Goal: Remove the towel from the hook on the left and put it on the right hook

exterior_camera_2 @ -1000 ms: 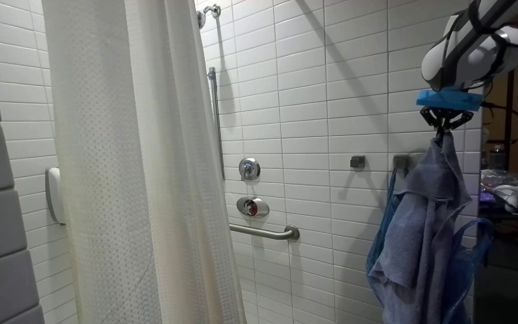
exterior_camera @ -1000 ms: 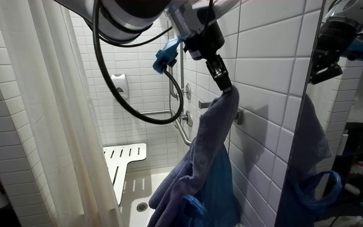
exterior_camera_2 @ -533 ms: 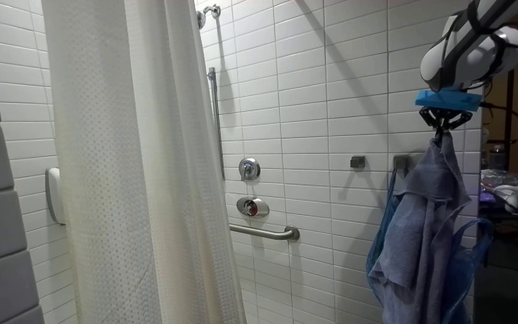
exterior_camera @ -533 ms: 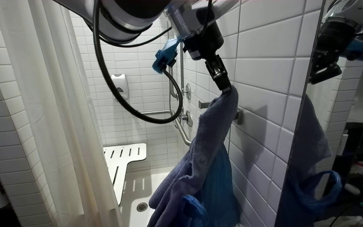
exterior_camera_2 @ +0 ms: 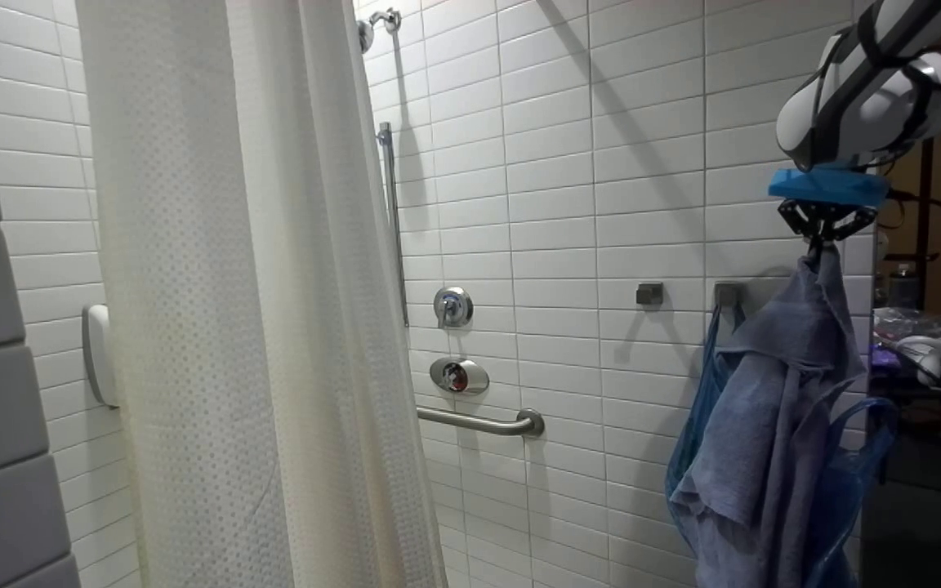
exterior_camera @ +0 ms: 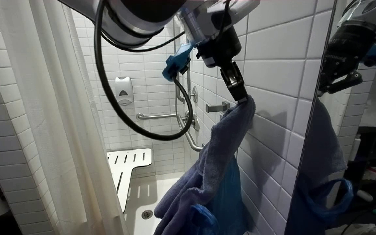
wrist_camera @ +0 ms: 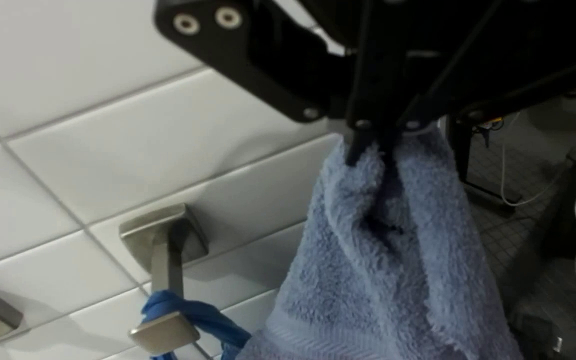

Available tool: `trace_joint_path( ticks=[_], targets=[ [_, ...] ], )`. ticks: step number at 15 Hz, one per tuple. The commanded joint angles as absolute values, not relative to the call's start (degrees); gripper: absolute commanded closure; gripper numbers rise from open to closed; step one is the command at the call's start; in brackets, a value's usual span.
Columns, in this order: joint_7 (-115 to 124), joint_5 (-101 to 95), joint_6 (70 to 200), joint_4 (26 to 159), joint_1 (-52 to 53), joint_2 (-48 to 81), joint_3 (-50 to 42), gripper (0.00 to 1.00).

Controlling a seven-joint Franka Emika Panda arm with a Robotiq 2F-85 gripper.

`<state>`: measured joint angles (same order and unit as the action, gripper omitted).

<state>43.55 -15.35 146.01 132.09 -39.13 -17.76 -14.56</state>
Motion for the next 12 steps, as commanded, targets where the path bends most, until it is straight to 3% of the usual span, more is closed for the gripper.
trace_joint_path(
  ticks=[1,3,4,6,12],
  targets=[
    [45.0,-16.4,145.6,130.6,-40.3,-15.6,-14.4,0.99],
    [44.9,-16.2,145.5,130.7,-40.4,-15.0,-14.6,0.99],
    [44.8,-16.2,145.7,130.8,-40.3,-14.9,-14.6,0.71],
    [45.2,-16.7,145.7,130.9,-40.3,-14.6,-14.5,0.67],
    [45.6,-17.0,145.7,130.9,-40.2,-14.3,-14.4,0.27]
  ],
)
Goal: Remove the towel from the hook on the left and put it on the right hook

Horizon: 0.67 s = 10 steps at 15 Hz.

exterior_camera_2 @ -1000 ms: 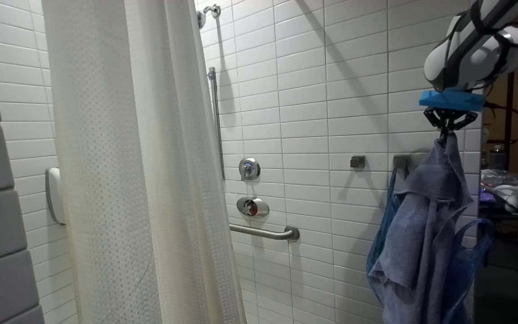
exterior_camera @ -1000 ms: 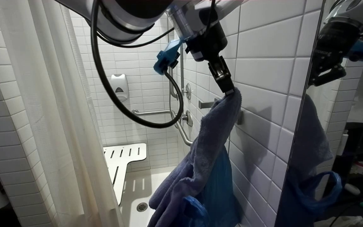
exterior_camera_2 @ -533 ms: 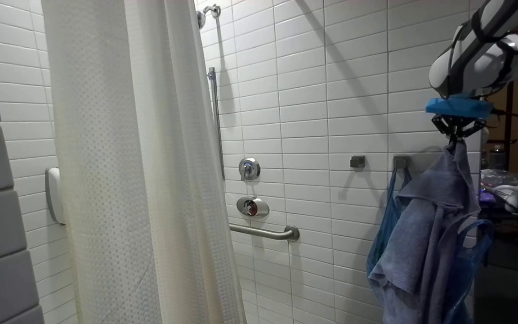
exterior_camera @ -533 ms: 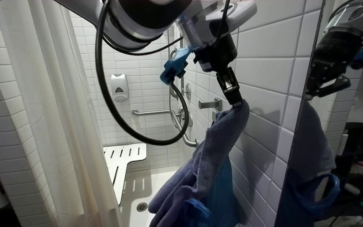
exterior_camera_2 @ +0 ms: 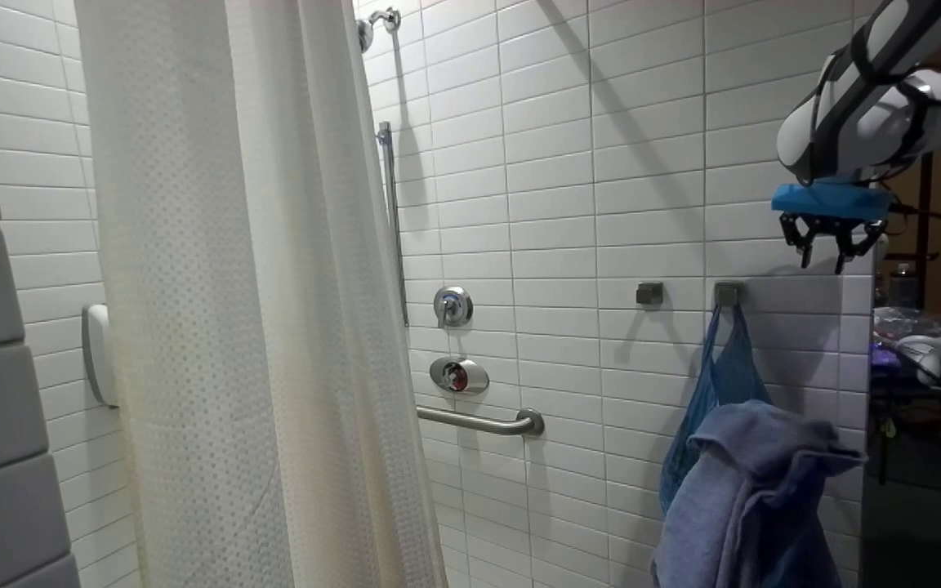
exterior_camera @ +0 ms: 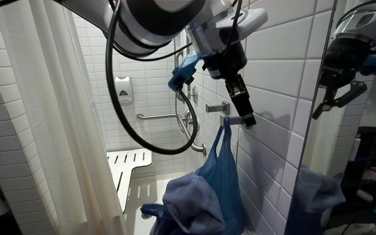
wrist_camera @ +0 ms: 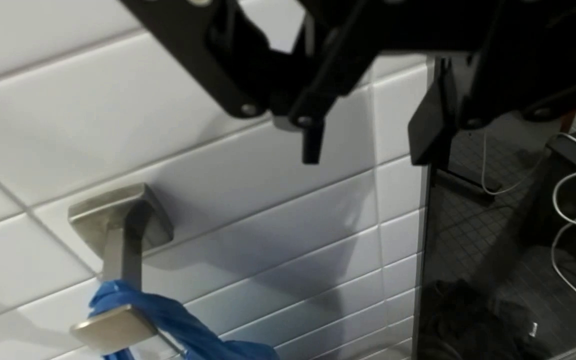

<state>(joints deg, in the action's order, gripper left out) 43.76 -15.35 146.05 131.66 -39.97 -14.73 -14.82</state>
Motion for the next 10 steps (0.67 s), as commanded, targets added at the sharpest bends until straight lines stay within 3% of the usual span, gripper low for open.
trace_joint_path(
  ticks=[1,4,10],
  targets=[
    [45.7,-17.0,145.8,130.8,-40.1,-14.2,-14.3,0.2],
    [45.8,-17.2,145.7,131.0,-40.1,-14.3,-14.2,0.02],
    [43.7,-15.8,145.5,132.6,-38.3,-15.9,-14.0,0.0]
  ],
)
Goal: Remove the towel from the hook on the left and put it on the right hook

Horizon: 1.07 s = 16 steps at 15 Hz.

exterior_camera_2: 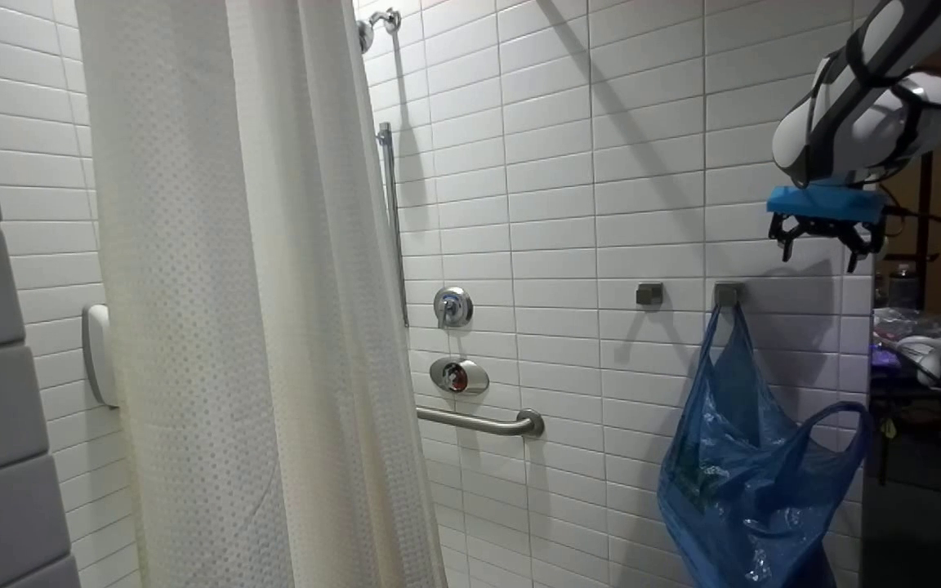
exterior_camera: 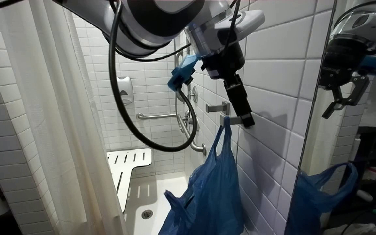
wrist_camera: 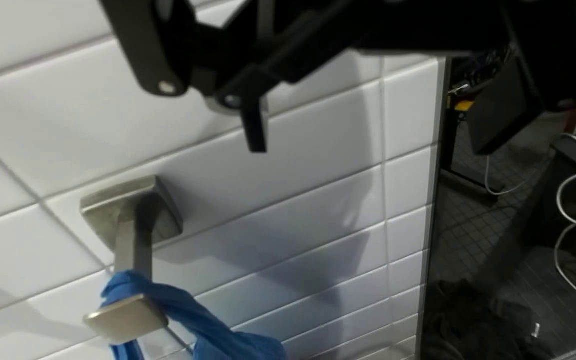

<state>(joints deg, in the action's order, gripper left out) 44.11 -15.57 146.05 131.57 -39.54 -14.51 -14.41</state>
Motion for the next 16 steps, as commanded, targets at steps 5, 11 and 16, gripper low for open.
trace_joint_path(
  ticks=[5,11,16],
  targets=[
    [38.9,-13.7,145.1,136.7,-33.4,-20.0,-13.7,0.0],
    [26.5,-9.1,141.7,143.9,-26.0,-28.5,-13.6,0.0],
    [14.8,-4.2,132.6,146.6,-21.9,-33.6,-13.6,0.0]
  ],
)
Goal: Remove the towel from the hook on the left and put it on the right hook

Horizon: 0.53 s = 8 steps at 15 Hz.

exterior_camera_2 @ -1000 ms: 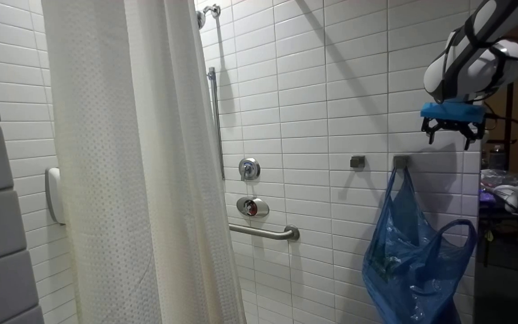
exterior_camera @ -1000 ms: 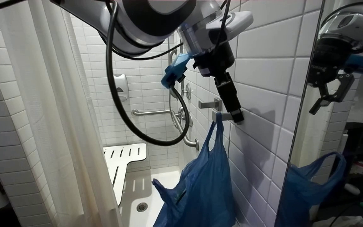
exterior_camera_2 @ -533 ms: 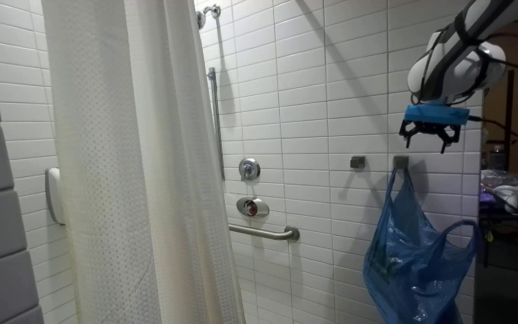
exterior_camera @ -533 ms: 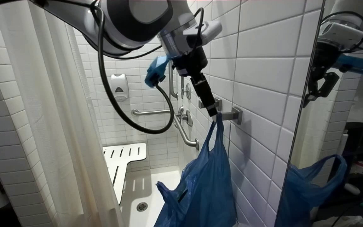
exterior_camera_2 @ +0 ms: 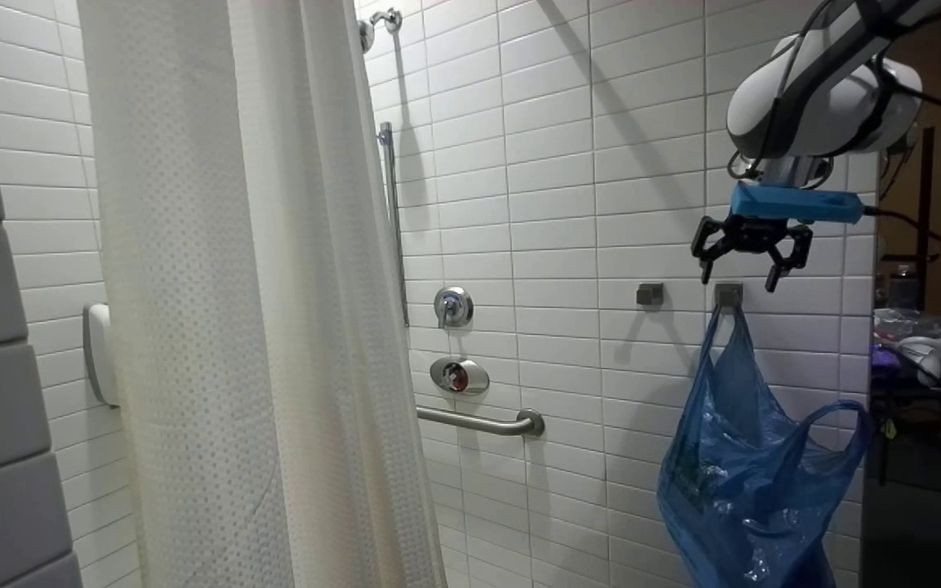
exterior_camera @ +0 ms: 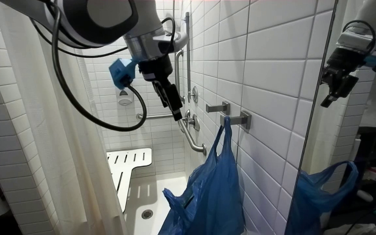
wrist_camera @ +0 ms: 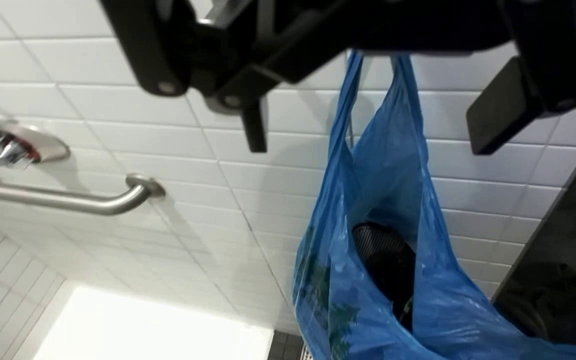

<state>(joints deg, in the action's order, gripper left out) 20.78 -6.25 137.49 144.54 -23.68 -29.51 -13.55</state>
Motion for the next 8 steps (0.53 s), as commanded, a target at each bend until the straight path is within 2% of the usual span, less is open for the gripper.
trace_joint_path(
  ticks=[1,5,6,8],
  targets=[
    [12.6,-3.8,130.8,147.0,-21.1,-34.2,-13.7,0.0],
    [3.3,-1.3,121.5,147.4,-17.6,-36.6,-14.9,0.0],
    [7.3,-2.7,124.8,146.5,-19.6,-34.2,-13.7,0.0],
    [5.0,-2.1,122.5,146.7,-18.6,-35.0,-14.0,0.0]
  ],
)
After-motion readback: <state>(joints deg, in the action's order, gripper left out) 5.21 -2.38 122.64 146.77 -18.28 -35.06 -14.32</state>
